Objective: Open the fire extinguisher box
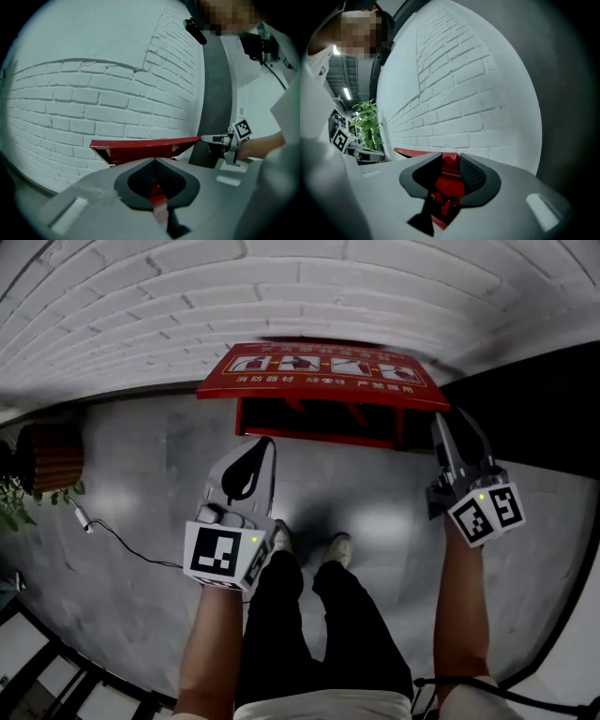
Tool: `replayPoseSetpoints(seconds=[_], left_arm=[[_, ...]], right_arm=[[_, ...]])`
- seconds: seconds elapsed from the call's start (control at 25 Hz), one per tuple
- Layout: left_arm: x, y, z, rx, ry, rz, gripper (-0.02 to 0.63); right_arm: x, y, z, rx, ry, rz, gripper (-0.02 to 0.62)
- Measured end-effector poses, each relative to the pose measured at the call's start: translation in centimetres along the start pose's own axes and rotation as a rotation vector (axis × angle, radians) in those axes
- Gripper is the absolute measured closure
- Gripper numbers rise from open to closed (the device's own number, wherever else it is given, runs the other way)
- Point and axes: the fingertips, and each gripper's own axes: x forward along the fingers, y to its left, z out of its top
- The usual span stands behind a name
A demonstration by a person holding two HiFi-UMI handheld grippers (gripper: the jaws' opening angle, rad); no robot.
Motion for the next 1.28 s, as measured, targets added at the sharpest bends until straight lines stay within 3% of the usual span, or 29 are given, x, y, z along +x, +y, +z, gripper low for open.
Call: replayPoseSetpoints(seconds=[0.12, 0.28, 0.36, 0.68, 0.96, 1.28], left_arm=[[0.8, 0.2, 4.3, 0.01, 0.004, 0.009, 0.6], [1.3, 0.9, 7.1, 0.038, 0.018, 0.02, 0.6], [1.2, 1.1, 8.2, 0.024, 0.019, 0.029, 0.6], [1.2, 2.3, 8.9, 0.02, 0.016, 0.054, 0.6], [1.2, 1.1, 8.9, 0.035, 0.012, 0.04, 0.6], [-4.7, -1.4, 12.5, 0.074, 0.013, 0.043, 0.6]], right_arm=[[2.9, -1.6, 5.3, -0.009, -0.054, -0.029, 0.48], [6.0, -3.6, 8.5, -0.052, -0.112, -0.031, 0.515], [6.4, -4.6, 9.3, -0.036, -0.127, -0.035, 0.569], [7.0, -4.0, 8.9, -0.057, -0.105, -0.013, 0.58], [3.2, -0.7, 7.1, -0.124, -0.054, -0.015, 0.589], [-6.4, 3.4, 8.7, -0.019, -0.041, -0.074, 0.589]])
